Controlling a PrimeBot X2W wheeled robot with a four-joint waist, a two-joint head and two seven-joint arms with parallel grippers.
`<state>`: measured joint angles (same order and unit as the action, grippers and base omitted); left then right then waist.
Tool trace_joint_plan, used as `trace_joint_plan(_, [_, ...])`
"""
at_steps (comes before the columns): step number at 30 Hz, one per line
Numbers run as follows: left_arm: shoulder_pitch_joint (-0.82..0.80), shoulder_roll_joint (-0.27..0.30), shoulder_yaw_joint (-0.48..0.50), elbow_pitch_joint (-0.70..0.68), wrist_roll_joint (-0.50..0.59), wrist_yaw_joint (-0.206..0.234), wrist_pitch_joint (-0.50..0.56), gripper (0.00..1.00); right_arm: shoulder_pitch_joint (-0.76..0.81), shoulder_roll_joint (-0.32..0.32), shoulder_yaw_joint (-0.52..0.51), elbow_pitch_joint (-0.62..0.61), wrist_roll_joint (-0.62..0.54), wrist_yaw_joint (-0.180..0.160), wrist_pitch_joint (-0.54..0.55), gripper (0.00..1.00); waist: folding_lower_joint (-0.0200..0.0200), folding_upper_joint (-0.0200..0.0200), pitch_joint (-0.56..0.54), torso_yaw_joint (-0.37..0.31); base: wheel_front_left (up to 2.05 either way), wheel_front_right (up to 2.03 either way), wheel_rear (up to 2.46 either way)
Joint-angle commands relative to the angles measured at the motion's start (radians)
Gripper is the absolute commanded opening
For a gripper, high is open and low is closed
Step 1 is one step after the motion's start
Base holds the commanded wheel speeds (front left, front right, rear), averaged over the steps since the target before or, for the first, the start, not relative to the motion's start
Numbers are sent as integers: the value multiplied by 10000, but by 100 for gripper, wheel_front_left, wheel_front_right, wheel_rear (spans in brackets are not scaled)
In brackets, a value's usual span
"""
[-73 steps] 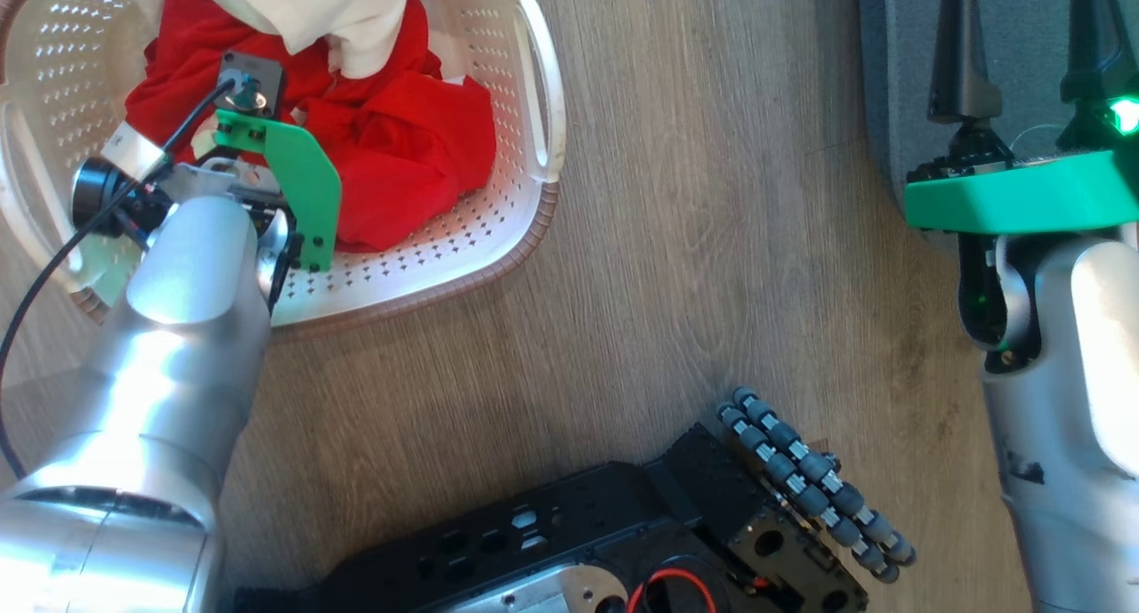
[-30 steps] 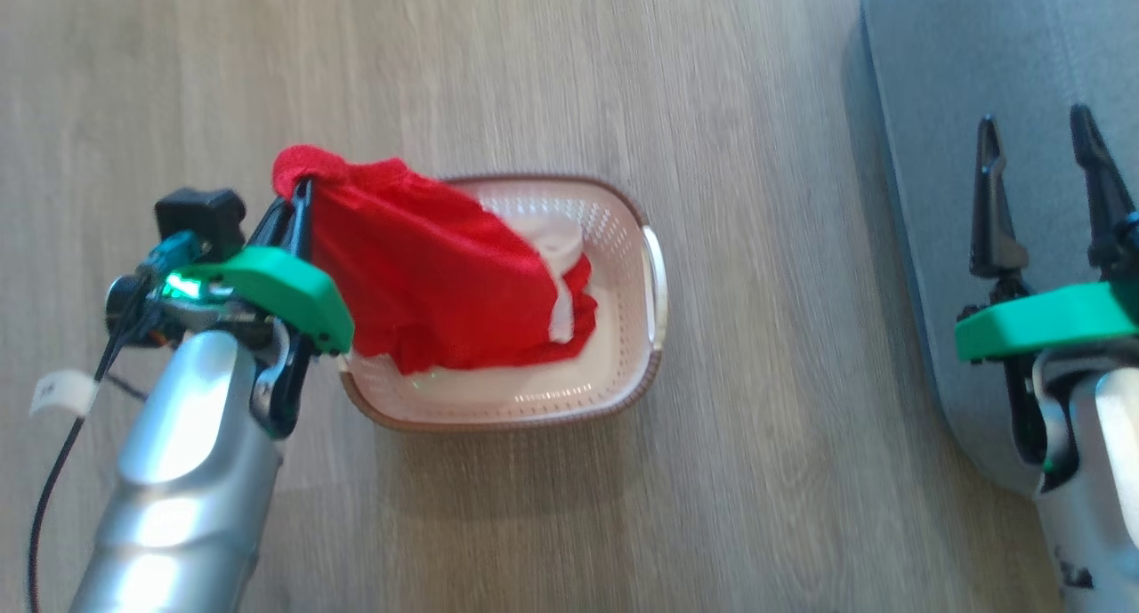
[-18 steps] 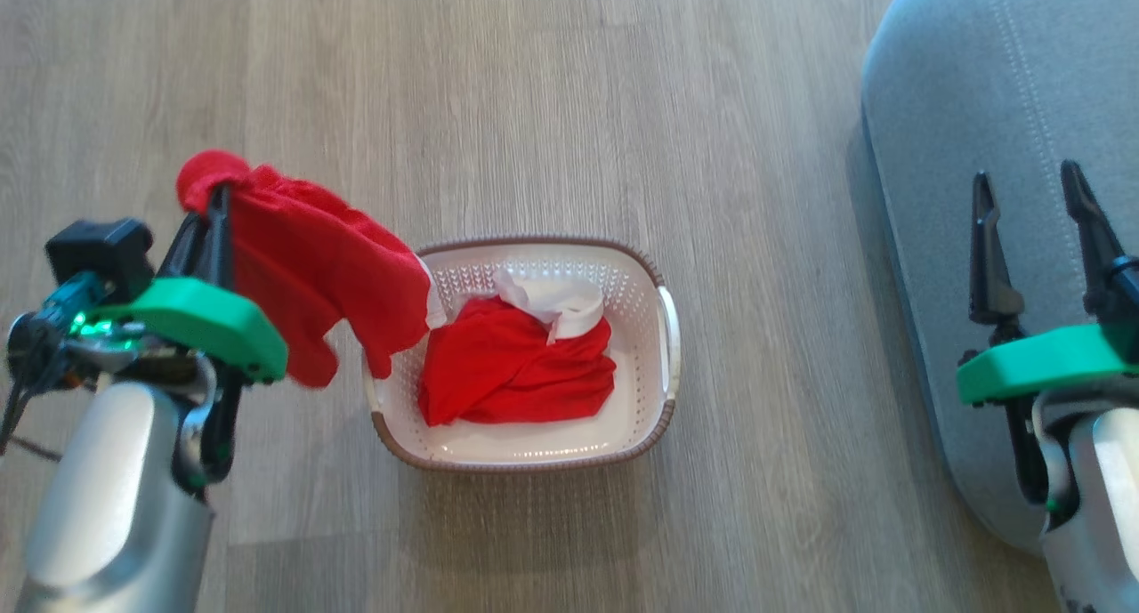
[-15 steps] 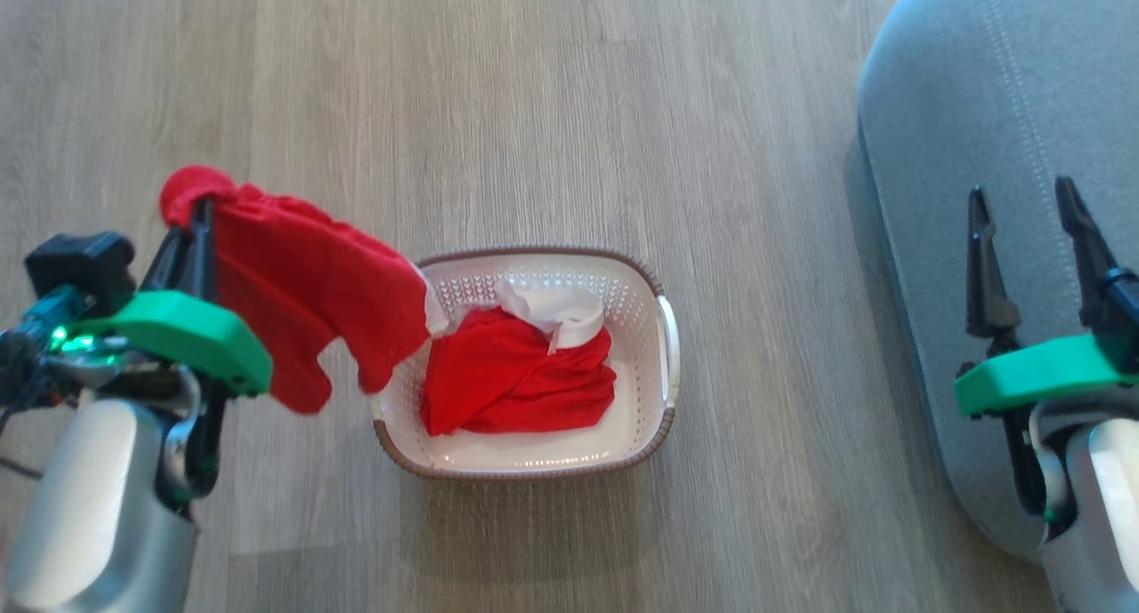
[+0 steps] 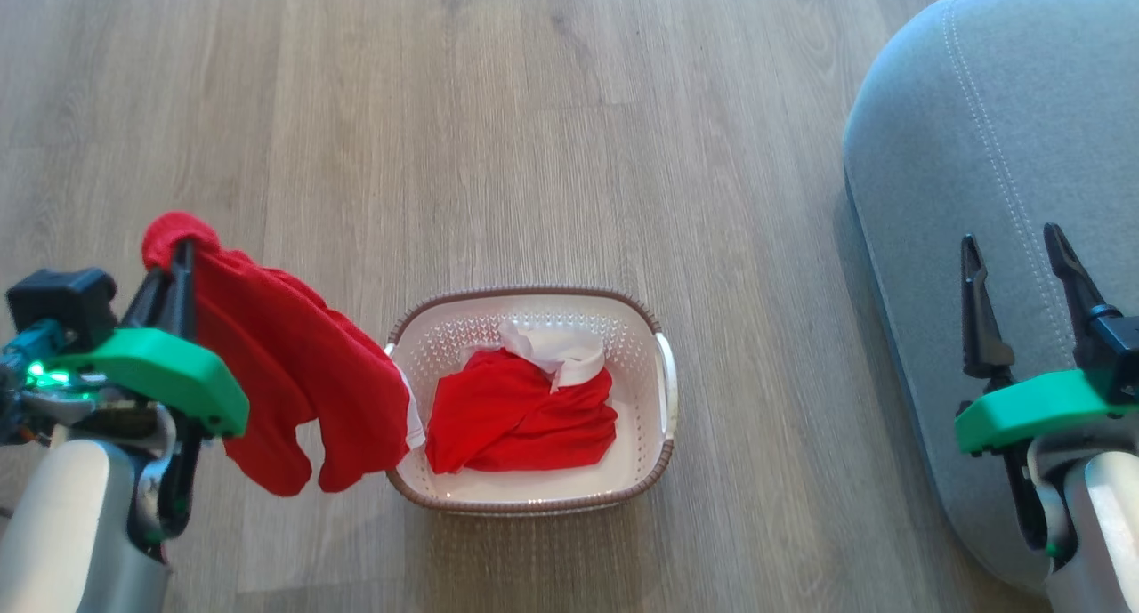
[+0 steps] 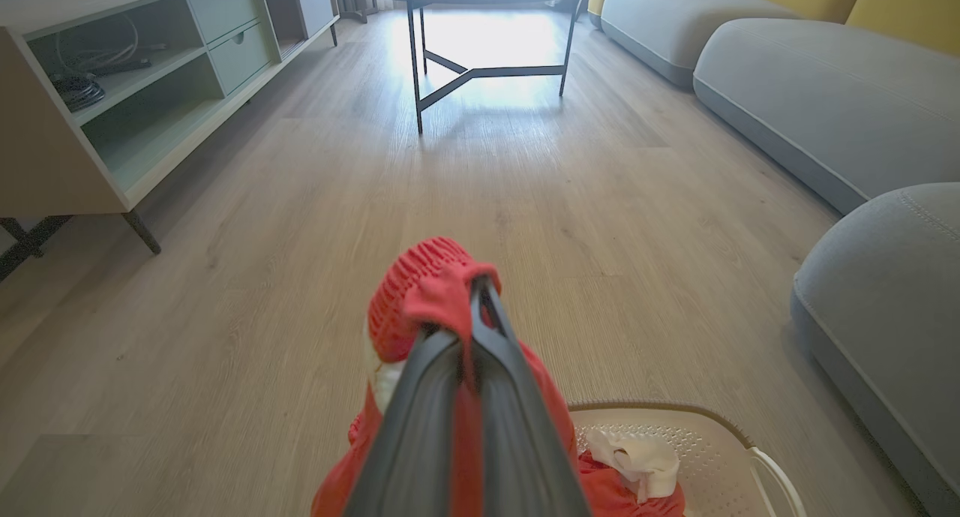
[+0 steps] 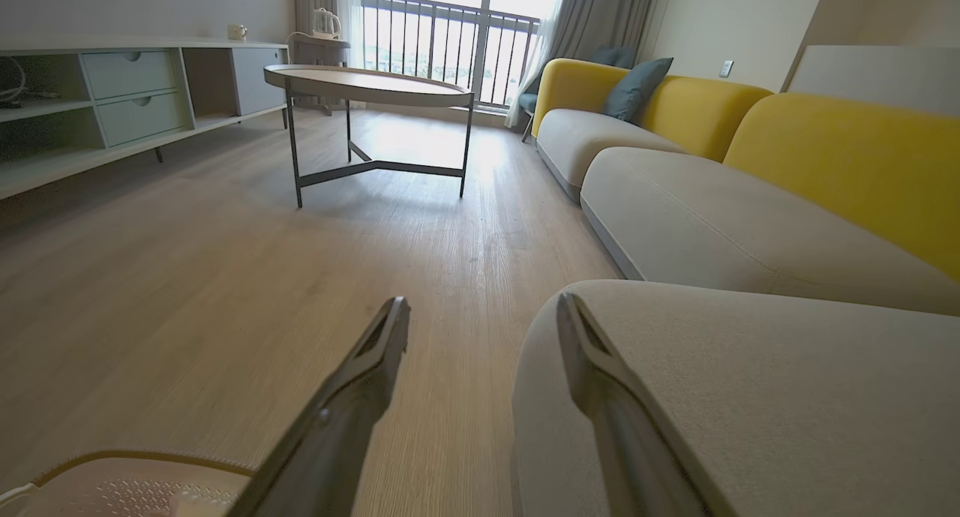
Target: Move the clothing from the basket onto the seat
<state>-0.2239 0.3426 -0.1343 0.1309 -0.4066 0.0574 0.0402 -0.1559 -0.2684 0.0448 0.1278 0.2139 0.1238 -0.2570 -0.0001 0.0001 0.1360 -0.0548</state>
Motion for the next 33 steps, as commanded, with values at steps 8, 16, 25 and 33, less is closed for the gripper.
trace_joint_plan(8, [-264,498,182,-245,-164,-407,-322,0,3,-339,267,-188,106,69,-47,100,1,-1,-162,56,0,0,0])
trace_joint_plan(16, [-306,414,69,39,-227,-516,-650,0,-47,-326,319,-171,123,69,-47,100,1,-1,-114,82,0,0,0])
trace_joint_plan(25, [-433,385,-70,238,-231,-559,-813,0,-170,-348,456,-121,139,69,-47,100,1,-1,-13,80,0,0,0])
trace_joint_plan(33, [-699,250,-355,190,-203,-660,-893,0,-708,-392,1871,-10,96,69,-47,100,1,-1,-48,55,0,0,0])
